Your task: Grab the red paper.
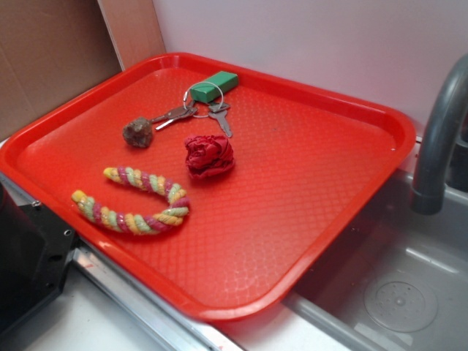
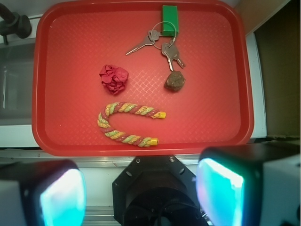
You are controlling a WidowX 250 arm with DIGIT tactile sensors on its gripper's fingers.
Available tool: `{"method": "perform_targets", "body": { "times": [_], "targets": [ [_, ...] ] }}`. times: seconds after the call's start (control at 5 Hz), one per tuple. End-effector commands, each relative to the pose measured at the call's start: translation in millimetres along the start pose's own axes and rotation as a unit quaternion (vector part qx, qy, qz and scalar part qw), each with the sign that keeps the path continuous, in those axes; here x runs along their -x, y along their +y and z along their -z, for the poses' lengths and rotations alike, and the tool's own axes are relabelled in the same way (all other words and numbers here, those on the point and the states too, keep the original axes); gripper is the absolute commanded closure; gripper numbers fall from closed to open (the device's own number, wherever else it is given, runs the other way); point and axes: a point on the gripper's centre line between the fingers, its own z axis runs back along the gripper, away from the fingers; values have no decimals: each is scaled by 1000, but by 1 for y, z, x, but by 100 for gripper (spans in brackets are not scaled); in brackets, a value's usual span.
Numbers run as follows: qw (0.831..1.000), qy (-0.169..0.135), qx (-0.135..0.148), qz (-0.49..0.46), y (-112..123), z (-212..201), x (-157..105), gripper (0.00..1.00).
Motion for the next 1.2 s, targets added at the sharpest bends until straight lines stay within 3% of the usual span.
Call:
{"method": "perform_targets", "body": {
  "times": [0.0,0.2,1.0],
  "targets": [
    [1000,0,0,0,0,0,0,0],
    [1000,23,-2,17,3,19,-11,0],
    [1000,23,-2,17,3,19,-11,0]
  ]
}}
